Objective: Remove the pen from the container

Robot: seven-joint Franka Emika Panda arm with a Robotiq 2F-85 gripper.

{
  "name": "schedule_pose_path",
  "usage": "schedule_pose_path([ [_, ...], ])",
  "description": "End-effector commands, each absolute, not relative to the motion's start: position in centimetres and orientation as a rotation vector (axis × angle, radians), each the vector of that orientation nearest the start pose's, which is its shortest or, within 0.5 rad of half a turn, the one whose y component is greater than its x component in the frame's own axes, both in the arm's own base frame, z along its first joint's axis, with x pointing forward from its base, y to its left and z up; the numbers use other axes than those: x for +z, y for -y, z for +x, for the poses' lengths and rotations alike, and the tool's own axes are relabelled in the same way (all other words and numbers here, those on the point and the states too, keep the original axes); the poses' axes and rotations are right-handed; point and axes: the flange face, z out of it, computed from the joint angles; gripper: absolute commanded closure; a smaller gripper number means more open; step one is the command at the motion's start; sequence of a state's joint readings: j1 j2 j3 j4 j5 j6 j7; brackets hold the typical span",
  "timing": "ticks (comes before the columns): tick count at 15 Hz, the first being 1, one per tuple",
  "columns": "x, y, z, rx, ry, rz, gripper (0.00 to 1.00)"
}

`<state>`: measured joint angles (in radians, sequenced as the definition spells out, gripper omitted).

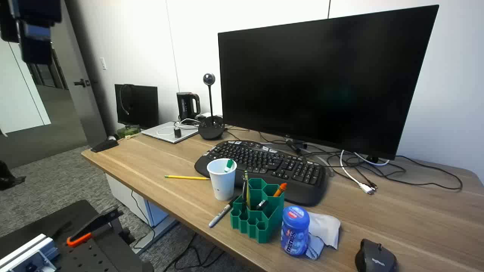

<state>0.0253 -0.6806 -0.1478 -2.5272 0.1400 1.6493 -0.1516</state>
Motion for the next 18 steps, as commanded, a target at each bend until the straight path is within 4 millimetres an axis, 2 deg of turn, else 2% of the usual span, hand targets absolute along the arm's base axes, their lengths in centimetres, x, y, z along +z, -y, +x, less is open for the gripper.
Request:
schedule_pose_path([
  [1,48.4,2.9,32.3,0.252,0.066,-2.877,0.0],
  [6,48.5,2.9,32.3,0.248,0.066,-2.878,0.0],
  [9,46.7,2.0,34.4,0.178,0.052,-2.917,0.0],
  [12,43.5,0.6,38.1,0.061,0.053,-3.007,0.0],
  [15,39.6,-0.4,41.1,0.014,0.072,-3.062,0.0],
  [18,35.6,0.4,43.5,-0.003,0.115,-3.129,0.0],
])
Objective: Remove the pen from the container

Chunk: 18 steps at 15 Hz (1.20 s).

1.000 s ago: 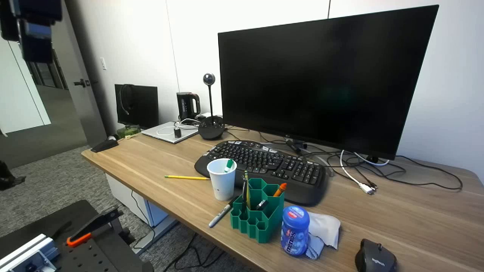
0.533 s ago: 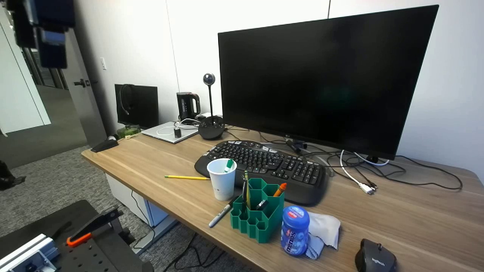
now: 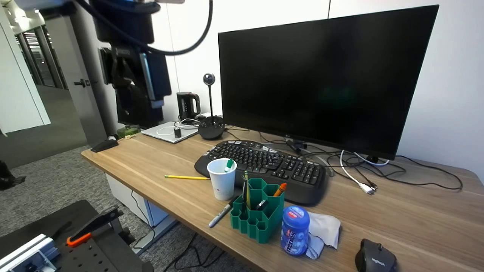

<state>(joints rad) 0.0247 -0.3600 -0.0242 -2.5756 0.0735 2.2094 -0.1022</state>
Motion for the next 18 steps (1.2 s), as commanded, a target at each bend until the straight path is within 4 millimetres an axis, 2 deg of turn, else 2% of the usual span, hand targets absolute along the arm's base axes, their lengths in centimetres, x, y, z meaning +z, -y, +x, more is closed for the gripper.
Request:
schedule_pose_path([
  [1,34.5,0.8,44.2,-0.012,0.123,-3.146,0.0],
  [4,30.1,2.0,46.3,-0.059,0.084,-3.145,0.0],
  [10,23.1,3.4,50.9,-0.147,-0.159,-3.044,0.0],
  [14,19.5,4.4,53.0,-0.195,-0.206,-3.064,0.0],
  [18,16.9,4.8,54.5,-0.267,-0.216,-3.083,0.0],
])
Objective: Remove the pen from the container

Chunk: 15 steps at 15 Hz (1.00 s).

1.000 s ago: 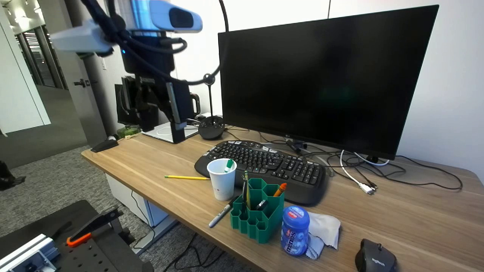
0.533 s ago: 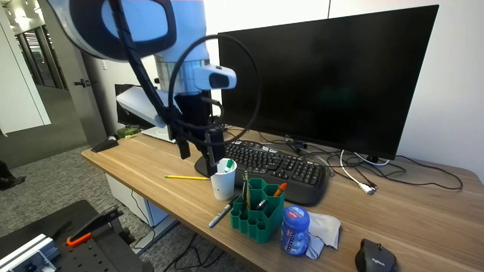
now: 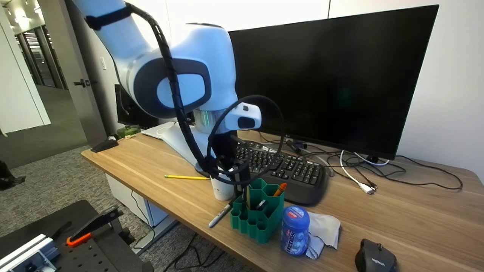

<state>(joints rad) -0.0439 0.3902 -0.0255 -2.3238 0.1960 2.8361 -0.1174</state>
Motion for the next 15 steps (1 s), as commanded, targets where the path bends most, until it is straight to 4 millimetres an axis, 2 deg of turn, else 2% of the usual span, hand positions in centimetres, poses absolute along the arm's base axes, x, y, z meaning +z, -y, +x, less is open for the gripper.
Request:
schedule_pose_path([
  [1,16.5,4.8,54.8,-0.292,-0.218,-3.084,0.0],
  [7,14.8,4.8,55.9,-0.391,-0.233,-3.095,0.0],
  [15,14.8,5.8,55.2,-0.378,-0.274,-3.115,0.0],
])
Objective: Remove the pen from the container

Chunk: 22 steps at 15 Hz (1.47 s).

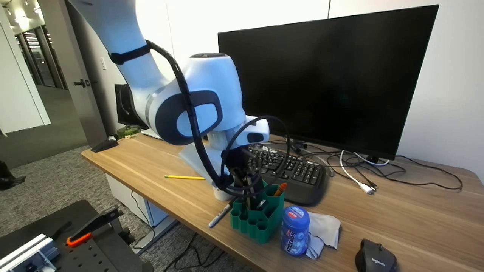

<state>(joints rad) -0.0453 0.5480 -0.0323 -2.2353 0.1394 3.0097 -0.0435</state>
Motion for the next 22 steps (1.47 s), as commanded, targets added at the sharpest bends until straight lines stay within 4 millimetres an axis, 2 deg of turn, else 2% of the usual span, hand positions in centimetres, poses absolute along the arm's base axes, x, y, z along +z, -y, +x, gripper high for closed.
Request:
schedule_pose_path([
  [1,14.8,6.0,55.1,-0.369,-0.282,-3.116,0.07],
  [2,14.8,6.1,55.0,-0.358,-0.29,-3.119,0.25],
  [3,14.8,6.3,54.9,-0.342,-0.296,-3.122,0.34],
  [7,14.7,6.5,54.5,-0.319,-0.306,-3.128,0.66],
  [12,15.0,6.2,54.0,-0.321,-0.292,-3.125,1.0],
  [18,16.2,6.3,53.3,-0.34,-0.308,-3.119,0.97],
  [22,18.6,6.1,52.3,-0.386,-0.267,-3.12,0.97],
])
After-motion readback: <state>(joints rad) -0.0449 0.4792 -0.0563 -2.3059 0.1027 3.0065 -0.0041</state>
